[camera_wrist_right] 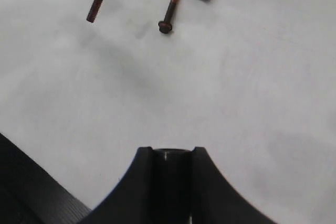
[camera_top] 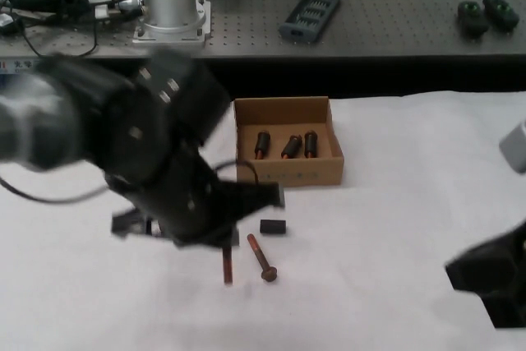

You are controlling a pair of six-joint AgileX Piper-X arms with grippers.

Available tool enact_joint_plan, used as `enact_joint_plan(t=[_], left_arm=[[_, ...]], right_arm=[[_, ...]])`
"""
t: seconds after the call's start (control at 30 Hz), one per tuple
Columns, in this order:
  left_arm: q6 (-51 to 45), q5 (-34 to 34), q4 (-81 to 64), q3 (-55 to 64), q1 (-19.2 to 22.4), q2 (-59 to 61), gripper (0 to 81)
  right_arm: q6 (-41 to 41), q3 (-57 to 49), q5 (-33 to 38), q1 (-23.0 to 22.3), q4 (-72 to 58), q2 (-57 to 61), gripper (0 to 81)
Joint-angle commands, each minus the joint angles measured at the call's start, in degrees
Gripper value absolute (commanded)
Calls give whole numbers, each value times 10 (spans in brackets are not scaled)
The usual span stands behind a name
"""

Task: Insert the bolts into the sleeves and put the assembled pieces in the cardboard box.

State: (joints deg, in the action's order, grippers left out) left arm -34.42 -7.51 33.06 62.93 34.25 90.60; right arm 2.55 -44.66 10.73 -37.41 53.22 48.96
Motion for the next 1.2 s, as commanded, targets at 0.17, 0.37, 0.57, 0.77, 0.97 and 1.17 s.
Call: enact_joint_plan(t=[0.17, 0.37, 0.57, 0.77, 0.97, 1.17], left_arm=[[79, -76, -103, 4, -23, -139, 6], [93, -211, -174, 4, -75, -180, 6], [98, -306, -169, 4, -97, -187, 6], [110, -357, -169, 4, -97, -187, 6], [127, -393, -169, 4, -97, -187, 6], [126, -396, -169, 4, -97, -187, 6]], right_arm=[[72, 43, 139, -1, -255, -2, 18], [154, 111, 188, -1, -488, 13, 18], [184, 125, 220, -12, -629, 73, 18], [193, 125, 222, -60, -735, 148, 18], [209, 125, 220, -91, -781, 177, 18], [197, 123, 220, -92, -780, 177, 18]])
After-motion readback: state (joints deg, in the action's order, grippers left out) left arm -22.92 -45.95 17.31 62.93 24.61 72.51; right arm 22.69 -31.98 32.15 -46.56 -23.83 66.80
